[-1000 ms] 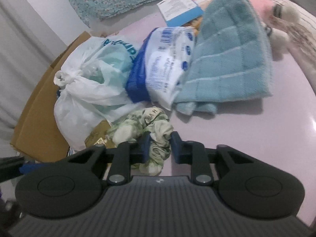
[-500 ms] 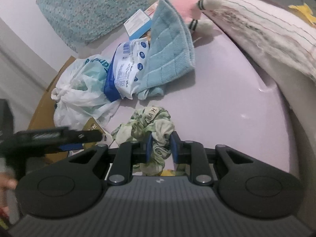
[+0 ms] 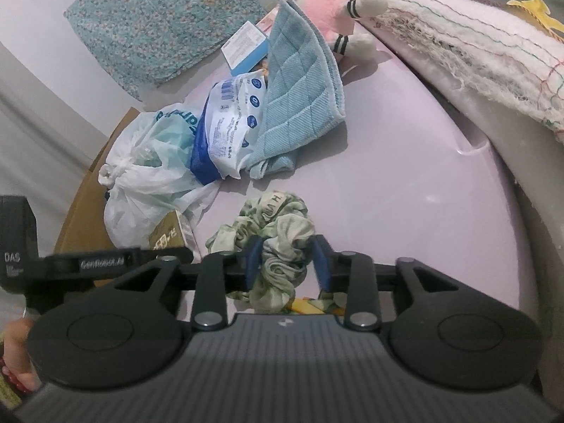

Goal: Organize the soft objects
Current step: 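Grasp the green floral scrunchie with the right tool while the left tool grasps the gold LC packet, then carry both items to the box and release the scrunchie from the right tool, then lower the gold packet into the box and open the left tool while the right tool returns to the pile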

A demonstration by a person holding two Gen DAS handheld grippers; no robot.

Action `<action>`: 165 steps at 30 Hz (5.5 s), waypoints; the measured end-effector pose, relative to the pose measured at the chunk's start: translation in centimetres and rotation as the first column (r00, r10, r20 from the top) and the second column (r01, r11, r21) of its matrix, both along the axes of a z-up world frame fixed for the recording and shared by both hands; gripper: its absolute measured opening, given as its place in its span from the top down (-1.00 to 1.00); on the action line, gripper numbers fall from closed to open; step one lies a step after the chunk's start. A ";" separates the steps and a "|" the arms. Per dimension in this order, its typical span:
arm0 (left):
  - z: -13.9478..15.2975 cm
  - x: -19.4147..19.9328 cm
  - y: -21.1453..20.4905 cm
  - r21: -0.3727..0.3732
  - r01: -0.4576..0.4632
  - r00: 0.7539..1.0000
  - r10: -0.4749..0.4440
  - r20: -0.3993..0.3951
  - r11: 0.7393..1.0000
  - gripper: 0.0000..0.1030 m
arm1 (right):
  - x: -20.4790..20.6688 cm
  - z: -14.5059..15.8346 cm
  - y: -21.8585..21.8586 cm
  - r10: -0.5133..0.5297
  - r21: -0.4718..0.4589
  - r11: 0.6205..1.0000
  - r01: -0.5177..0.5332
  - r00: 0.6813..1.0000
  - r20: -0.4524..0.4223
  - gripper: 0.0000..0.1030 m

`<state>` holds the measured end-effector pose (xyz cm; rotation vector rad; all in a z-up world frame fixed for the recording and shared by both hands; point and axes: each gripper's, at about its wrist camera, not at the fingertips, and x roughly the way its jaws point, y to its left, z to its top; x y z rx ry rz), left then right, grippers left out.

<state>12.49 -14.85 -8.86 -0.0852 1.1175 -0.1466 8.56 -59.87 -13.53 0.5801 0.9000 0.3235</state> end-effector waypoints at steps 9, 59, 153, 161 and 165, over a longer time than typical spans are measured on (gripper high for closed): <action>0.4 0.2 -1.5 0.039 0.082 0.997 -0.083 0.007 0.996 -0.91 | 0.0 1.8 1.0 0.053 -0.055 0.997 -0.049 0.995 0.079 -0.53; 15.1 -7.9 12.4 -0.202 0.003 0.901 0.085 0.426 0.979 -0.34 | 1.6 13.6 8.4 0.135 0.041 0.987 -0.155 0.943 0.305 0.44; 2.4 10.3 33.7 0.060 -0.433 0.875 0.435 -0.211 0.899 -0.11 | 9.3 8.2 15.4 0.217 0.078 0.970 -0.230 0.966 0.143 -0.59; 2.2 11.0 33.7 0.075 -0.482 0.859 0.488 -0.157 0.873 -0.20 | 9.5 6.2 14.9 0.201 0.097 0.973 -0.209 0.976 0.089 -0.59; 2.2 11.7 33.5 0.069 -0.487 0.861 0.492 -0.133 0.871 -0.28 | 9.6 5.8 14.7 0.195 0.103 0.974 -0.203 0.978 0.080 -0.59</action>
